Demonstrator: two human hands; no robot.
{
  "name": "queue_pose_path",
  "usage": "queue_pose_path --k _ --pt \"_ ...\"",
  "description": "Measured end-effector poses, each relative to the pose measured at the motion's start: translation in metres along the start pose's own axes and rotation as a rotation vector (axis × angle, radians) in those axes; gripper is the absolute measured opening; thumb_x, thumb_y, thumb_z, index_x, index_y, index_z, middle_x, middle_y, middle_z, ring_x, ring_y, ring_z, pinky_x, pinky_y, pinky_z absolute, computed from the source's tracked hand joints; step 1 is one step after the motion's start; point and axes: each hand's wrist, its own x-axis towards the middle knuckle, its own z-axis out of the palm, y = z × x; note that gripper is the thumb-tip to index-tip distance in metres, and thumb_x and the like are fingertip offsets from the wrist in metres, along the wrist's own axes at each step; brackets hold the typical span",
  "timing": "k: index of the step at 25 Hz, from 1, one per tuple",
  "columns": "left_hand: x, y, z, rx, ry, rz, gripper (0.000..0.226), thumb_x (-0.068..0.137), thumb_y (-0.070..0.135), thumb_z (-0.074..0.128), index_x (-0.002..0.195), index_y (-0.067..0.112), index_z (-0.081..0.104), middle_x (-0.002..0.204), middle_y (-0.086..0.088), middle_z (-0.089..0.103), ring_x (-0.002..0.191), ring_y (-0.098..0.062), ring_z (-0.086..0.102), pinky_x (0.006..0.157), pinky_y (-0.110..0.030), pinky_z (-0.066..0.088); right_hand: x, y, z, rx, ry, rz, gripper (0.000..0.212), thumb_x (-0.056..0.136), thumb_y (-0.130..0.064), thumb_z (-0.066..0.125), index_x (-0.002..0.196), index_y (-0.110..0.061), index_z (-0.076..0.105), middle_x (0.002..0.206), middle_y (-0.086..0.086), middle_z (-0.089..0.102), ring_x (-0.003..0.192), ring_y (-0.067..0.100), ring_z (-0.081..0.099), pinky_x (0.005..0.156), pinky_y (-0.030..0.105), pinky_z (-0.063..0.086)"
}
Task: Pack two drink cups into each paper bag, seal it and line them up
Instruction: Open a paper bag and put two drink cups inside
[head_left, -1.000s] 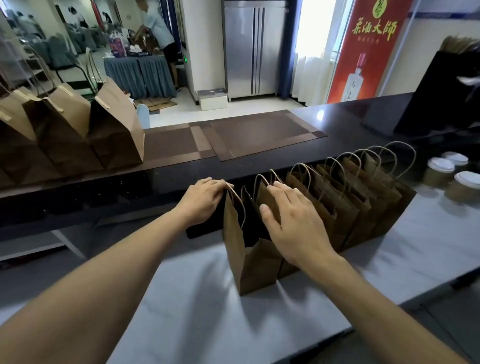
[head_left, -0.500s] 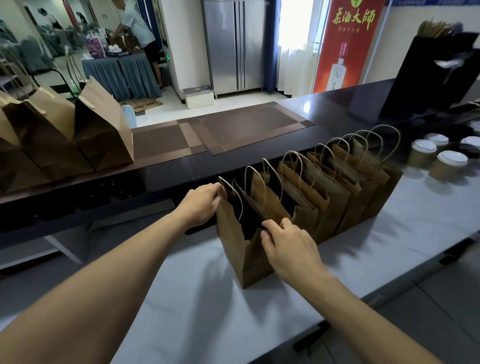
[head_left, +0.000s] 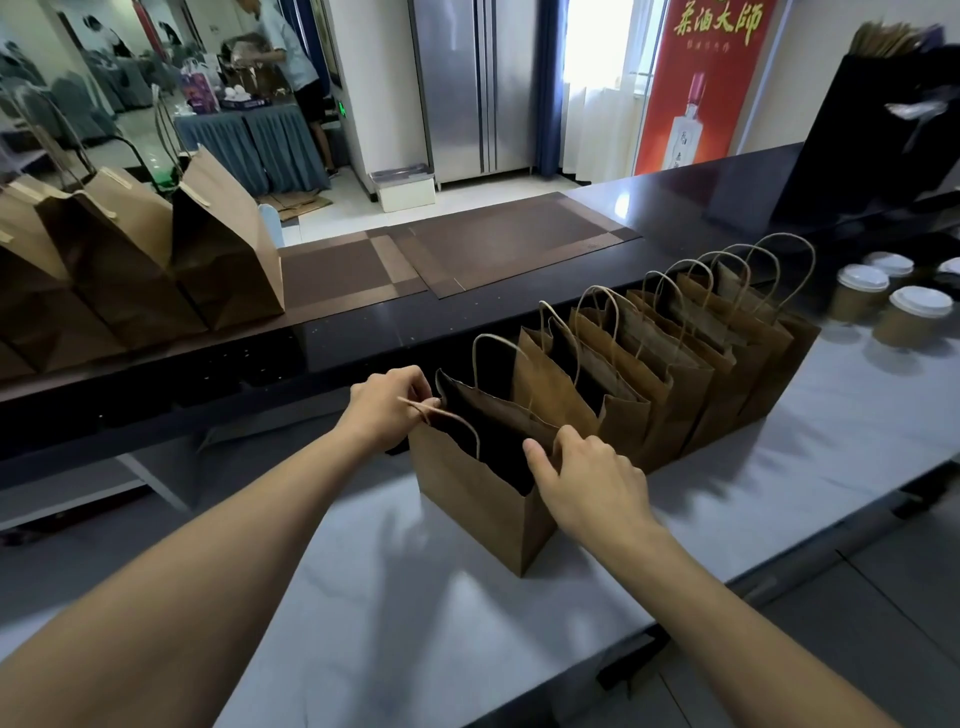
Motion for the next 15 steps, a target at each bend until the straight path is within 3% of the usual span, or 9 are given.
queue_pose_path --k 2,4,7,9,12,15 --pt "-0.005 -0.004 -0.004 -0.055 -0.024 -0.001 0.006 0.086 0.026 0.074 0.086 0.027 0.068 0.084 0.008 0.069 0.09 -0.02 0.065 0.089 -0.043 0.052 -0.001 -0.006 0.001 -0.008 -0.024 0.029 0.04 0.1 -0.063 0.04 0.107 -0.024 0.048 0.099 0.0 0.06 0.083 0.02 0.06 0.068 0.034 0.042" --pt "-0.011 -0.007 -0.007 -0.089 -0.047 0.017 0.016 0.082 0.013 0.071 0.09 0.027 0.07 0.091 0.005 0.071 0.092 -0.017 0.067 0.087 -0.04 0.055 -0.003 -0.01 0.003 0.022 -0.05 0.043 0.035 0.1 -0.053 0.049 0.116 -0.022 0.047 0.106 0.001 0.06 0.086 0.02 0.058 0.07 0.034 0.043" --pt "-0.021 -0.013 -0.009 -0.122 -0.102 0.054 0.03 0.08 0.006 0.067 0.093 0.033 0.069 0.101 0.004 0.069 0.089 -0.013 0.066 0.07 -0.023 0.05 -0.005 -0.015 0.006 0.098 -0.07 0.047 0.034 0.099 -0.036 0.055 0.127 -0.019 0.045 0.112 0.002 0.06 0.091 0.02 0.06 0.073 0.033 0.05" --pt "-0.026 -0.019 -0.008 -0.131 -0.138 0.074 0.033 0.081 0.005 0.068 0.103 0.029 0.07 0.12 0.003 0.064 0.105 -0.014 0.062 0.079 -0.016 0.045 -0.006 -0.016 0.009 0.13 -0.078 0.044 0.039 0.099 -0.029 0.055 0.134 -0.017 0.043 0.116 0.003 0.06 0.092 0.019 0.06 0.072 0.031 0.048" --pt "-0.033 -0.025 -0.009 -0.128 -0.167 0.079 0.043 0.083 0.008 0.072 0.123 0.022 0.067 0.147 0.0 0.048 0.133 -0.02 0.047 0.101 -0.026 0.043 -0.008 -0.014 0.011 0.167 -0.062 0.044 0.048 0.1 -0.024 0.056 0.145 -0.016 0.039 0.125 0.004 0.06 0.101 0.021 0.064 0.077 0.031 0.051" --pt "-0.044 -0.026 -0.01 -0.136 -0.214 0.079 0.061 0.082 0.009 0.073 0.139 0.02 0.056 0.158 -0.001 0.036 0.143 -0.023 0.038 0.113 -0.035 0.04 -0.01 -0.011 0.012 0.214 -0.035 0.031 0.054 0.099 -0.019 0.059 0.149 -0.017 0.038 0.131 0.004 0.061 0.108 0.022 0.066 0.085 0.033 0.056"
